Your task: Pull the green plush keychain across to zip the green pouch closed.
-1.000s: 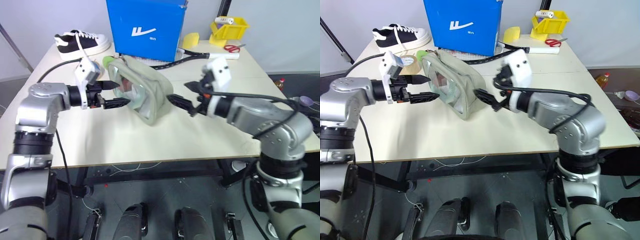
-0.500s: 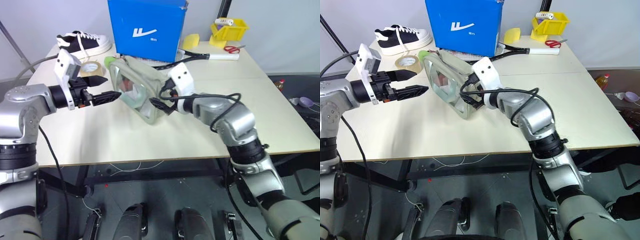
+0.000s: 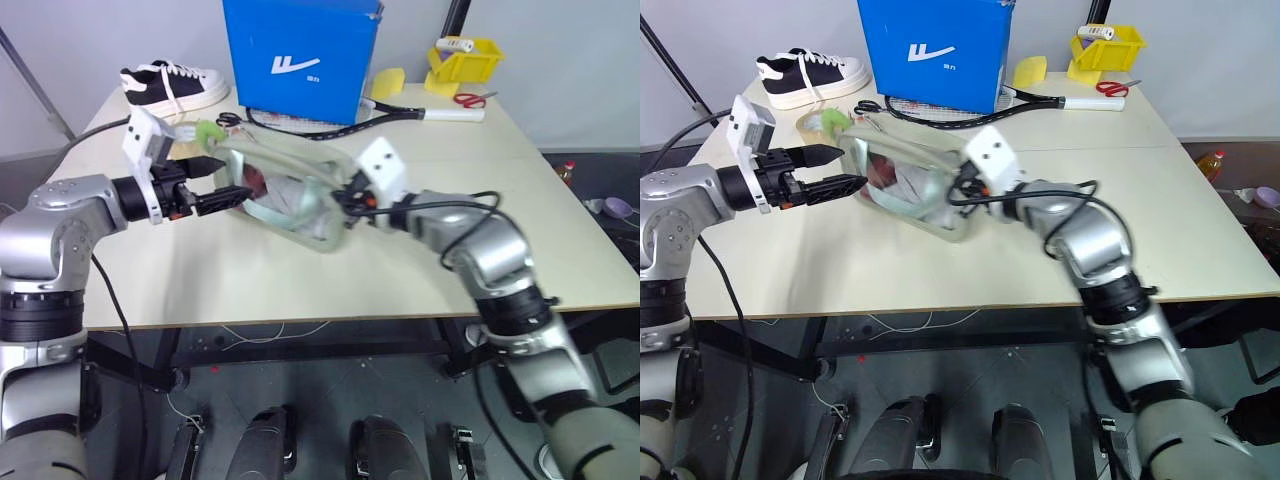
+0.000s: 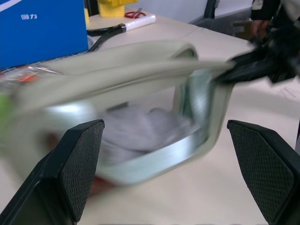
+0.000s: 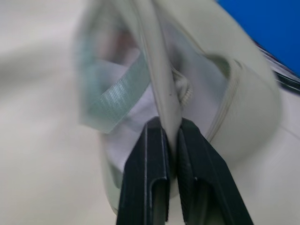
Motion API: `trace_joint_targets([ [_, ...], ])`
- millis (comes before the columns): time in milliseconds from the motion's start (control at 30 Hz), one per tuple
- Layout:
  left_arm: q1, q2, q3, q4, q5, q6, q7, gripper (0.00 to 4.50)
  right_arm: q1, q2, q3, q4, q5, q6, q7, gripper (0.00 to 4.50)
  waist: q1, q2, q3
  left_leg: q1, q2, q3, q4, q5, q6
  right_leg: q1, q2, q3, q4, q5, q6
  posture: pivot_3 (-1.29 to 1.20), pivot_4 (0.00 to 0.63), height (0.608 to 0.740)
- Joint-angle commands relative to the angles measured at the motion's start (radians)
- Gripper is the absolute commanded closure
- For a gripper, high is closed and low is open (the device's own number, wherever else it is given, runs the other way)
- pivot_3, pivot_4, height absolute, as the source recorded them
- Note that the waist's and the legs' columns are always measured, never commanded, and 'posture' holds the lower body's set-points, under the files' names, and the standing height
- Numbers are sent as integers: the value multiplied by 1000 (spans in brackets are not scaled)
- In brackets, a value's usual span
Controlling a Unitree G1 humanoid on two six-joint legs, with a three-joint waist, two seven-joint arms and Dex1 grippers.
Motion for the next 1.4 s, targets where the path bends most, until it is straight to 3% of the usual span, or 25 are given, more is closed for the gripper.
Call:
trace_joint_targets([
  [33,-31,11,-3,4,2,-31,-24,0,3,-120,-116,85,-8,-176,149,4383,-2,0,0,0,0,0,0,0,0,0,0,0,0,0,0,0,150,740],
  [167,-43,-3,-26,20,6,-43,-36,0,14,-161,-89,221,-87,-359,205,4383,-13,0,0,1,2,0,-1,0,0,0,1,0,0,0,0,0,150,740],
  [300,-45,-2,-32,22,7,-47,-42,0,44,-132,-105,174,-76,-353,217,4383,-20,1,1,1,3,3,-1,0,0,-2,1,2,1,0,0,0,150,740],
  [433,-53,11,-34,49,14,-58,-52,0,62,-138,-131,128,-56,-315,243,2877,-15,1,1,1,4,4,-1,0,0,-3,1,3,2,1,0,0,150,740],
  [600,-96,7,-31,120,35,-83,-53,0,93,-174,-168,56,-68,-297,243,294,-7,1,1,0,4,5,0,0,0,-3,0,3,1,1,-1,0,150,740],
  [800,-174,-5,-10,325,62,-141,-50,0,64,-185,-206,-68,-38,-206,235,294,-10,0,1,0,3,5,0,0,0,-3,-1,3,1,1,-1,0,150,740],
  [933,-184,-20,-33,340,56,-139,-97,0,11,-119,-149,-65,-47,-167,221,294,-15,0,1,0,4,5,-1,0,0,-4,0,3,1,1,-1,0,150,740],
  [1200,-172,-31,-43,323,75,-147,-115,0,-134,-34,-32,175,-122,-200,272,294,-8,0,1,0,4,6,0,0,0,-4,0,4,1,1,-2,0,150,740],
  [1300,-153,-62,-39,318,79,-158,-86,0,-153,-25,-6,239,-144,-248,306,1087,-8,0,1,0,3,6,0,0,0,-4,0,4,1,2,-1,0,150,740],
  [1400,-155,-98,-37,342,95,-185,-58,0,-164,-19,8,257,-157,-285,338,2629,-11,0,1,0,3,7,0,0,1,-4,0,4,1,3,1,0,150,740],
])
